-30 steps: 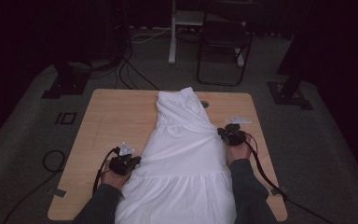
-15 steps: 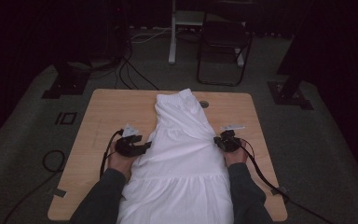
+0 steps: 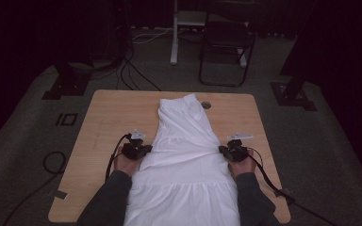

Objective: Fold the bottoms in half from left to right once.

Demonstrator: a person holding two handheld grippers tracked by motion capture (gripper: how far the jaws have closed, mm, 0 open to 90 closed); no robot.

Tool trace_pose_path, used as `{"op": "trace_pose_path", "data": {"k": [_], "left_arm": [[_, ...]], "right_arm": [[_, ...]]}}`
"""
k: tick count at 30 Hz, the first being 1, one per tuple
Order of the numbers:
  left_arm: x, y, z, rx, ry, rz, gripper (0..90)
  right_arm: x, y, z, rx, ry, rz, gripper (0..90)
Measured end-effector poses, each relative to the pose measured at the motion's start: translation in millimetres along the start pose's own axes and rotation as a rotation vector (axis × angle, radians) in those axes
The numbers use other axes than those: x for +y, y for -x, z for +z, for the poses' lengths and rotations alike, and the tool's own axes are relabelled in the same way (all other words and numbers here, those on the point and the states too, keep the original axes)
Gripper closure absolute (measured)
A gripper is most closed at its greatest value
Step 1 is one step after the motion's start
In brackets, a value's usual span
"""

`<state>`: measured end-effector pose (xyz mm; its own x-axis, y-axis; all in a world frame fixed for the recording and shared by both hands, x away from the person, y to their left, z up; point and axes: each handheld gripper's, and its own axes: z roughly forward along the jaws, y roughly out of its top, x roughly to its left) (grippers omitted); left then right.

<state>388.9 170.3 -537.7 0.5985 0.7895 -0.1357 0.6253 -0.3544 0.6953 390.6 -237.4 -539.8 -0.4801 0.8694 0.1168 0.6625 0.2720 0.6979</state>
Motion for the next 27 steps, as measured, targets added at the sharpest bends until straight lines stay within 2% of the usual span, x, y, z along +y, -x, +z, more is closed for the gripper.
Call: {"op": "trace_pose_path", "data": {"k": [1,2,3,4,5,6,7,8,9,10,12,13,14,15,16,17,18,21,22,23,24,25,26,27], "left_arm": [[-10.8,5.4,-7.8,-0.014,0.01,0.01,88.8],[-10.8,5.4,-7.8,-0.014,0.01,0.01,88.8],[-21.2,12.6,-17.1,-0.021,0.002,0.026,88.8],[-21.2,12.6,-17.1,-0.021,0.002,0.026,88.8],[-29.8,20.5,-26.6,-0.025,-0.017,0.051,88.8],[-29.8,20.5,-26.6,-0.025,-0.017,0.051,88.7],[-36.5,27.5,-33.6,-0.02,-0.028,0.077,88.7],[-36.5,27.5,-33.6,-0.02,-0.028,0.077,88.5],[-39.8,30.7,-36.3,-0.014,-0.028,0.091,88.4],[-39.8,30.7,-36.3,-0.014,-0.028,0.091,88.3],[-39.4,30.3,-35.1,-0.012,-0.02,0.083,87.4],[-38.9,28.3,-33.5,-0.01,-0.012,0.074,87.0],[-38.9,28.3,-33.5,-0.01,-0.012,0.074,86.7],[-38.9,28.3,-33.5,-0.01,-0.012,0.074,86.7],[-38.5,27.6,-32.2,-0.006,-0.002,0.067,86.7],[-38.3,27.3,-31.6,-0.006,0.001,0.069,85.7],[-38.1,27.2,-31.0,-0.005,0.004,0.066,85.7],[-37.9,27.3,-29.6,-0.001,0.013,0.062,85.4],[-38.0,27.6,-29.4,0.001,0.014,0.064,85.3],[-38.1,27.9,-29.5,0.003,0.015,0.065,85.0],[-38.4,28.0,-29.6,0.004,0.015,0.067,85.0],[-38.7,28.3,-29.5,0.004,0.017,0.067,84.4],[-38.7,28.3,-29.5,0.004,0.017,0.067,83.9],[-39.2,28.1,-29.5,-0.001,0.02,0.064,83.1]], "right_arm": [[-10.7,-5.7,-8.5,0.019,0.004,0.006,88.2],[-16.4,-9.4,-13.0,0.028,0.005,-0.001,88.1],[-21.8,-13.3,-18.1,0.038,-0.001,-0.005,88.2],[-27.5,-17.3,-23.2,0.05,-0.005,-0.005,88.1],[-33.3,-21.6,-28.5,0.06,-0.01,-0.007,88.1],[-33.3,-21.6,-28.5,0.06,-0.01,-0.007,88.1],[-44.1,-30.0,-38.5,0.078,-0.022,-0.022,88.1],[-44.1,-30.0,-38.5,0.078,-0.022,-0.022,88.1],[-51.7,-37.6,-46.6,0.094,-0.04,-0.031,87.9],[-51.7,-37.6,-46.6,0.094,-0.04,-0.031,87.9],[-50.9,-42.1,-52.6,0.09,-0.084,-0.049,74.7],[-48.0,-42.5,-53.8,0.071,-0.076,-0.065,65.6],[-48.0,-42.5,-53.8,0.071,-0.076,-0.065,65.6],[-43.8,-41.5,-55.4,0.061,-0.047,-0.076,65.6],[-43.8,-41.5,-55.4,0.061,-0.047,-0.076,59.6],[-18.9,-35.8,-58.3,0.08,0.052,-0.056,54.7],[-18.9,-35.8,-58.3,0.08,0.052,-0.056,54.7],[10.5,-35.1,-42.6,0.12,0.083,-0.087,54.3],[27.0,-34.6,-23.2,0.158,0.076,-0.07,53.5],[33.3,-35.5,-12.6,0.175,0.068,-0.063,51.9],[33.3,-35.5,-12.6,0.175,0.068,-0.063,51.9],[38.2,-36.8,-1.9,0.194,0.061,-0.063,50.5],[38.2,-36.8,-1.9,0.194,0.061,-0.063,50.5],[45.0,-41.8,26.6,0.243,-0.021,-0.06,63.5]]}}
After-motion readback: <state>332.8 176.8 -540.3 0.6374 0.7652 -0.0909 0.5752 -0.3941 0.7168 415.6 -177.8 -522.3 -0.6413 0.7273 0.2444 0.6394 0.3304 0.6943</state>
